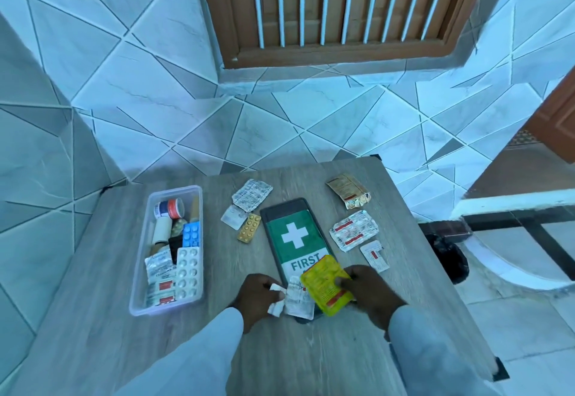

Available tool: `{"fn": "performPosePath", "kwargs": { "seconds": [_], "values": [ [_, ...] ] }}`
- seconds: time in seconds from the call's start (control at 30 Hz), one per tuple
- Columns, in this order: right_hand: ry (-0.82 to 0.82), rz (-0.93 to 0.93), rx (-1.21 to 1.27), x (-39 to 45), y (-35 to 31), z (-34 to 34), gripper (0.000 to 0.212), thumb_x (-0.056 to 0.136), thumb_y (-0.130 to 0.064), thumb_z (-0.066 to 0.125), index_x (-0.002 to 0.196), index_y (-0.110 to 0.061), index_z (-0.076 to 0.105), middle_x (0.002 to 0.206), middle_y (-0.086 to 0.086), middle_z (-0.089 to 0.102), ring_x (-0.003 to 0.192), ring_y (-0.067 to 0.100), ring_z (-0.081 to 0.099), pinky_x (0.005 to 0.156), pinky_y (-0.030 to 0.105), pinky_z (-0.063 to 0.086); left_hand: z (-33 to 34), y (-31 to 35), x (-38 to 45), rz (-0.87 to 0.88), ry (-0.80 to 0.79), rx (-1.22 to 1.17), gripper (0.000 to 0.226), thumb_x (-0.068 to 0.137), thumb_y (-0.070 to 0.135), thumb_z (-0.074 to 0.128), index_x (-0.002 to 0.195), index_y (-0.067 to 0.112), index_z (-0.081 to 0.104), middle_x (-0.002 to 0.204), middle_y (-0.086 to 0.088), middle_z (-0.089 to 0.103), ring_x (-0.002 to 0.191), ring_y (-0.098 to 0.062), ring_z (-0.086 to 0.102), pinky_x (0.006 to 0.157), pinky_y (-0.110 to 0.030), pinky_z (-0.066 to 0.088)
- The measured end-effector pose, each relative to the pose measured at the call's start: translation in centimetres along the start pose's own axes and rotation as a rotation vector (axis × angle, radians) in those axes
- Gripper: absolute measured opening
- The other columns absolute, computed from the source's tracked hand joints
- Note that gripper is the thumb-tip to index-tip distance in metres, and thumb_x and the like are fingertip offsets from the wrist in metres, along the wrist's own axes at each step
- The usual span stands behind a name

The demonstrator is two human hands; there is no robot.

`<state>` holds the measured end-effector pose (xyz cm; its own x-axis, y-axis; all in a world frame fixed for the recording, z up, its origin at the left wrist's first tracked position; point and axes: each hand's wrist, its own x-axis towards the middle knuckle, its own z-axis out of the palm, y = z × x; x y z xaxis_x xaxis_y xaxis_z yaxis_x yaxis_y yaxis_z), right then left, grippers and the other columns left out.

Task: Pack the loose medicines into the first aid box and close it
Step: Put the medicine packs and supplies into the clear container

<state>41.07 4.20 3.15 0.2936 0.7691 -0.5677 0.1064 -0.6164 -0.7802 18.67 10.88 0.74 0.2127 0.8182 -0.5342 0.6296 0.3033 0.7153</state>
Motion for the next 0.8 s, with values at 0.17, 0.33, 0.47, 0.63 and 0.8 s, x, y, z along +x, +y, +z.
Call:
{"fn": "performPosePath", "kwargs": {
  "seconds": [0.17,0.33,0.47,0.63,0.8],
  "values": [
    [0.133,0.084,-0.074,0.7,1.5,6.0,0.019,0.081,-0.006,0.067,0.065,-0.012,0.059,0.073,0.021,0.066,0.062,0.027,0.062,0.059,0.043,0.055,0.9,0.3,1.1,-0.053,-0.045,-0.154,0.024,0.079,-0.001,0.07,0.064,0.015,0.063,0.067,-0.007,0.061,0.056,-0.014,0.056,0.047,-0.017,0.042],
    [0.243,0.086,-0.023,0.0,-0.3,8.8,0.031,0.076,0.009,0.065,0.054,-0.011,0.058,0.057,0.009,0.06,0.052,0.022,0.059,0.054,0.037,0.052,0.2,-0.5,1.9,-0.049,-0.17,-0.194,0.029,0.079,-0.002,0.071,0.061,0.019,0.063,0.064,-0.003,0.06,0.058,-0.015,0.057,0.055,-0.02,0.044],
    [0.181,0.133,0.16,-0.5,-1.8,10.6,0.019,0.082,0.01,0.06,0.068,-0.001,0.065,0.06,0.015,0.063,0.039,0.018,0.057,0.037,0.021,0.042,-2.6,-0.4,2.0,0.067,-0.191,-0.172,0.029,0.078,0.003,0.073,0.059,0.022,0.061,0.062,0.001,0.058,0.055,-0.009,0.055,0.05,-0.016,0.043],
    [0.041,0.112,0.185,0.1,-6.5,16.0,0.011,0.086,-0.005,0.06,0.079,-0.003,0.068,0.066,0.016,0.068,0.052,0.023,0.056,0.041,0.021,0.033,-11.3,-1.3,2.5,0.209,-0.128,-0.221,0.02,0.077,0.008,0.074,0.08,0.023,0.061,0.073,0.0,0.057,0.063,-0.013,0.055,0.052,-0.021,0.043],
    [0.016,-0.046,-0.139,0.9,-11.8,24.8,0.019,0.084,-0.015,0.067,0.068,-0.013,0.056,0.066,0.008,0.057,0.053,0.015,0.047,0.047,0.02,0.035,-20.4,-5.5,2.4,0.193,0.07,-0.245,0.04,0.073,-0.003,0.077,0.086,0.024,0.049,0.071,-0.001,0.052,0.056,-0.009,0.048,0.052,-0.023,0.042]
  ]
}}
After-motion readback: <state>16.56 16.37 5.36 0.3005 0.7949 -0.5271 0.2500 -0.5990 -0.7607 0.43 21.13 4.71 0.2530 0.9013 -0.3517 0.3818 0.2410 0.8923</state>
